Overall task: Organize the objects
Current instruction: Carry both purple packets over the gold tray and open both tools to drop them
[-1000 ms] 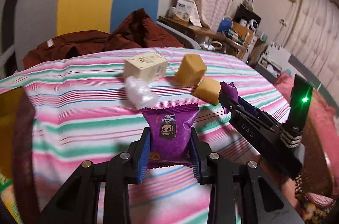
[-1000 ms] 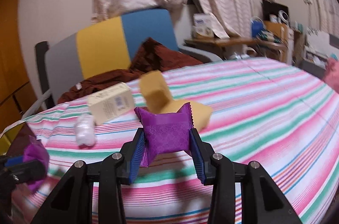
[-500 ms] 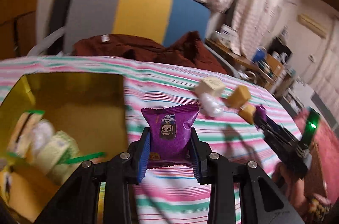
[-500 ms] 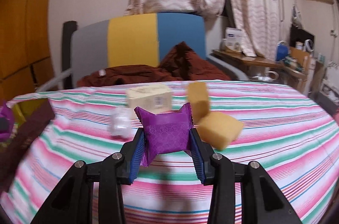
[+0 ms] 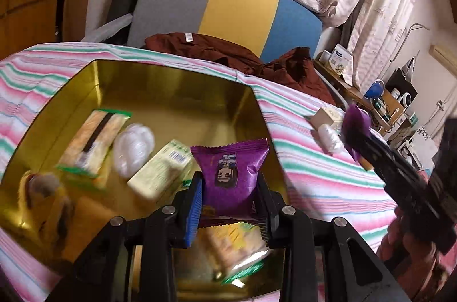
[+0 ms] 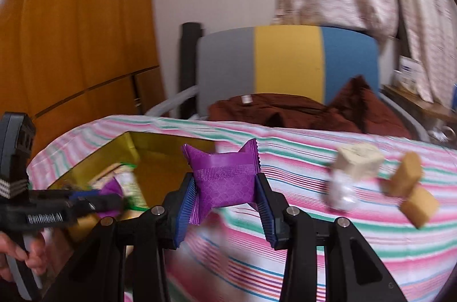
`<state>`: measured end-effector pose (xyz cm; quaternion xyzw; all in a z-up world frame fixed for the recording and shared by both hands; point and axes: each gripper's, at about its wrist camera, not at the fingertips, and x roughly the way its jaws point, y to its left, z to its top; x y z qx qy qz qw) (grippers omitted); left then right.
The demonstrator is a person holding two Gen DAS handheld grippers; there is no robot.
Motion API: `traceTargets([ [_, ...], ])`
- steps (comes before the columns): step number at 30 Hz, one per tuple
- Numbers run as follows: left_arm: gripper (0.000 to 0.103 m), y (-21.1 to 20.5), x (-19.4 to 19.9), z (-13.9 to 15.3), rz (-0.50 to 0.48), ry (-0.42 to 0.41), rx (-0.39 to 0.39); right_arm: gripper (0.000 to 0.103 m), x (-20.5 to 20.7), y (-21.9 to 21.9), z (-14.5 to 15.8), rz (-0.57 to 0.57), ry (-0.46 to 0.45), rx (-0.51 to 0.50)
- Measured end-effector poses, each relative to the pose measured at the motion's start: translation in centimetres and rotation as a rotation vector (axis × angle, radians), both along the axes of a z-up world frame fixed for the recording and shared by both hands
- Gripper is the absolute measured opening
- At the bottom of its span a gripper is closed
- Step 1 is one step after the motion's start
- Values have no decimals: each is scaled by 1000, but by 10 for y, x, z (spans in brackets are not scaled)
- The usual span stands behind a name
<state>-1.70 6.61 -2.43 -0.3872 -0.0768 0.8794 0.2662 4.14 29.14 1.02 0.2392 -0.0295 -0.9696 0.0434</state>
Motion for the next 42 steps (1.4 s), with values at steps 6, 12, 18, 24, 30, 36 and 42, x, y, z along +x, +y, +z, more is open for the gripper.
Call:
traceTargets([
  [6,34,-18,7,-7,9,-7,-14,42,-45,-44,-9,99,-92,40],
  [12,34,-29,13,-9,12,4,-34,45,-79,-69,-26,131,-180,75],
  [18,34,-31,17,-14,7,2,-49,50,-76,-63,-22,99,-164,16],
  [24,34,-25,15,-13,-2,-7,-40,51,-53,-45,-12,52,-125,-57],
  [30,34,-16,1,-6,1,-7,-34,51,-32,-17,-17,-21,-127,-141],
  [36,34,2,-34,6,16,-11,-42,51,-15,14,-25,-99,-142,-177],
  [42,35,16,-76,10,76,-30,-88,51,4,44,-31,-171,-152,-191],
])
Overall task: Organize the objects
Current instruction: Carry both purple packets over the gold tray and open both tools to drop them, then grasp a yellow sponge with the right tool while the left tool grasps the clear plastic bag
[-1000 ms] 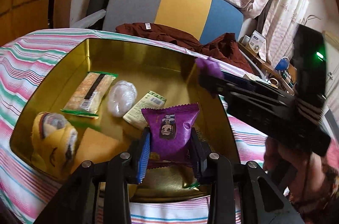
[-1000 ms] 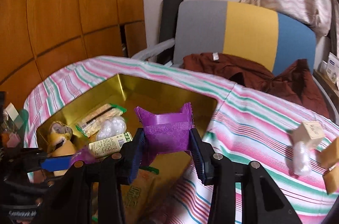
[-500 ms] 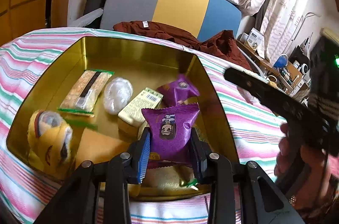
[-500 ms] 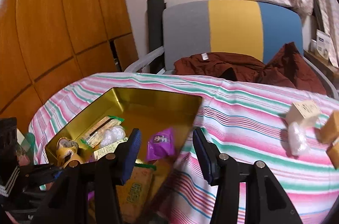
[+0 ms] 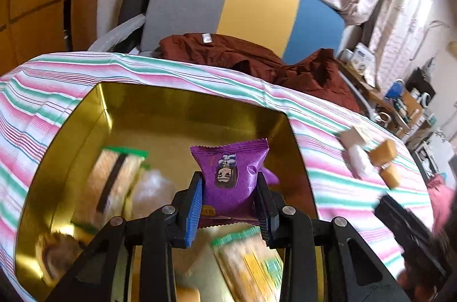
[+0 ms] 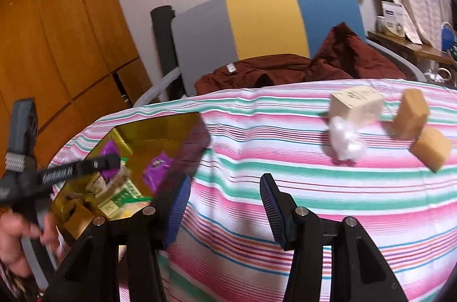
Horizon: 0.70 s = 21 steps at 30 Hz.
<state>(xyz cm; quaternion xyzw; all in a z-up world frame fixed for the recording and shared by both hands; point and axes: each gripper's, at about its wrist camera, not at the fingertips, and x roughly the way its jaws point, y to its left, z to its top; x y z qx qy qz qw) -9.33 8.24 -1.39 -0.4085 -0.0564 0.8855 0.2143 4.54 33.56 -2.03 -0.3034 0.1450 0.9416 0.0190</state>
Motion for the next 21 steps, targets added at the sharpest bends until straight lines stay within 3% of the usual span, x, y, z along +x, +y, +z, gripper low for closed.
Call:
traceTargets([
  [3,39,3,-18,0,55,-13,-25,51,9,15,-3,-33,-10,-9],
  [5,59,3,-25,-1,80,-24,-28,51,17,26,-6,-60,-15,-18],
  [6,64,3,-25,-1,96,-21,-28,51,20,31,-7,-71,-17,-22],
  [10,73,2,-14,5,129,2,4,51,36,55,-11,-127,-17,-31],
  [14,90,23,15,15,71,74,-12,51,47,77,-16,-173,-34,-22],
  [21,98,78,64,18,-128,121,-24,51,68,121,-27,-267,-72,-30],
])
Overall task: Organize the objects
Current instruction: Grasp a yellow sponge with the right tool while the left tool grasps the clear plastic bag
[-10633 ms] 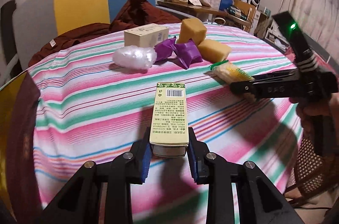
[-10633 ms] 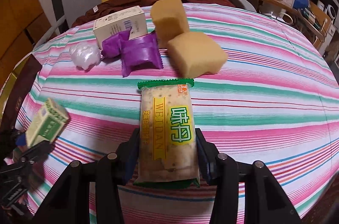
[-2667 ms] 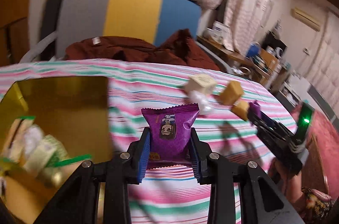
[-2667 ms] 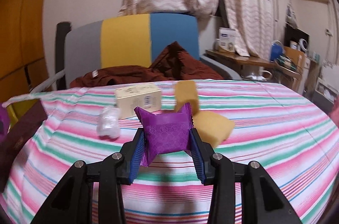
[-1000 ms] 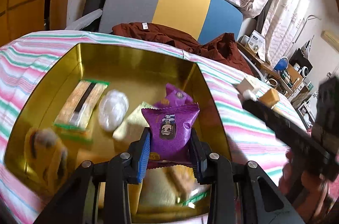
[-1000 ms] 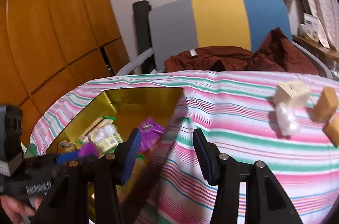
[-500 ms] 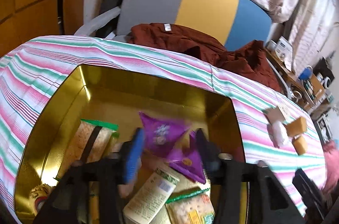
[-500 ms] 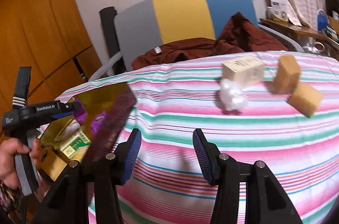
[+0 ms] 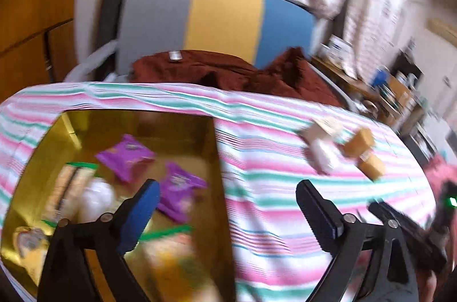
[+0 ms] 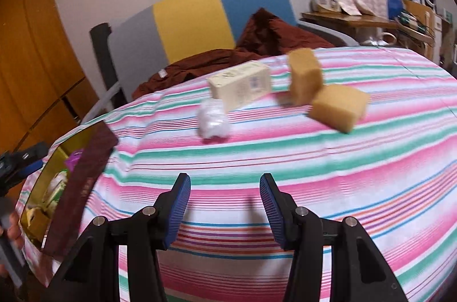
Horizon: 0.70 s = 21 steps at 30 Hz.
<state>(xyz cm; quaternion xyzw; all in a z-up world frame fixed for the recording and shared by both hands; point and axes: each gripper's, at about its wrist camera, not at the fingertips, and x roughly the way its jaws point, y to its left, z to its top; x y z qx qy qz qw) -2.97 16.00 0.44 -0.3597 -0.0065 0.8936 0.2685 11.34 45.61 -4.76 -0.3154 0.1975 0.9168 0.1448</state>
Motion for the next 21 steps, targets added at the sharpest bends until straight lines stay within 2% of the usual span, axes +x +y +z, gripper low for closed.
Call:
traceTargets([
  [2,98,15,11,-1,-53,-11,0,52,3,11,-1,-18,-13,8],
  [5,100,38,26,-6,-126,-27,-5,60,4,31,-1,-47,-43,41],
  [11,100,61,45,-19,-188,-81,-26,70,-1,73,8,-89,-69,127],
  [16,101,68,51,-29,-198,-140,-40,75,-25,107,11,-44,-96,196],
  [21,101,75,56,-33,-212,-142,-68,76,-56,134,2,46,-141,248],
])
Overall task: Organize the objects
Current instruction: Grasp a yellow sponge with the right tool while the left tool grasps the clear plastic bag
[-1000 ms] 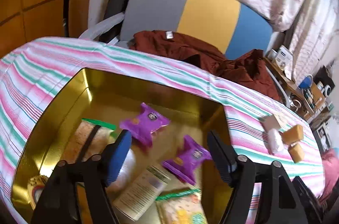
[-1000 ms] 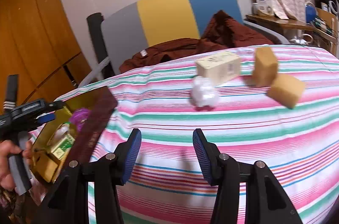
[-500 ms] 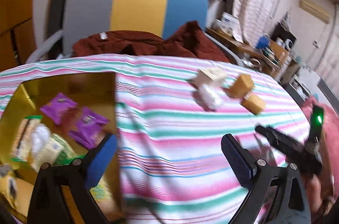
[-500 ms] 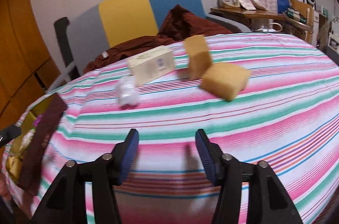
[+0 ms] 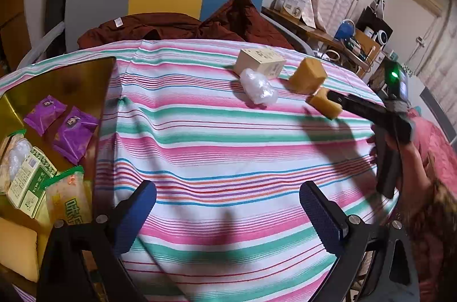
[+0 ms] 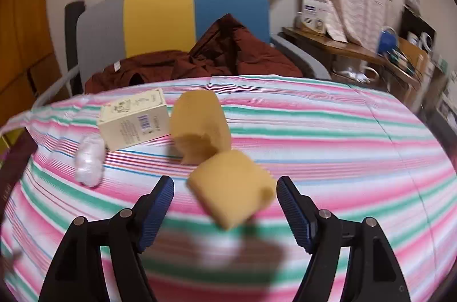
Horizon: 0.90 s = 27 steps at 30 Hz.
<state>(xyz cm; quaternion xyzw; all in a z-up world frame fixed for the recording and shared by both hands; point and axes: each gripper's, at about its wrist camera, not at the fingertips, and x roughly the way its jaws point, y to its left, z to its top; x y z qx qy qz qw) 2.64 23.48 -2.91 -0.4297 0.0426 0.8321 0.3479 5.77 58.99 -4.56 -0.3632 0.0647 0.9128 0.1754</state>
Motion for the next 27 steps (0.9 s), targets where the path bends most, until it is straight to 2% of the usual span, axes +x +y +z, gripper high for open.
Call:
traceTargets([
  [4,101,8,1,-3,-14,8,-20,76,-17,8,-15,56,-77,18],
  [8,101,18,-1,-6,-20,0,-30,74,-17,16,-21,43,-69,-24],
  [14,101,44,-12,-9,-16,-4,-39,61,-11,10,-20,14,-76,-32],
  [15,101,49,-15,-8,-13,-3,-38,60,-9,9,-18,-4,-70,-49],
  [19,101,72,-34,-8,19,13,-45,59,17,0,-14,-82,2,-237],
  [20,101,81,-42,-8,31,15,-48,59,23,-6,-15,-100,13,-253],
  [24,99,115,-69,-13,59,17,-37,59,40,-33,-18,-139,46,-148],
  [27,89,142,-85,-20,49,25,-56,58,40,-34,-19,-155,61,-121],
])
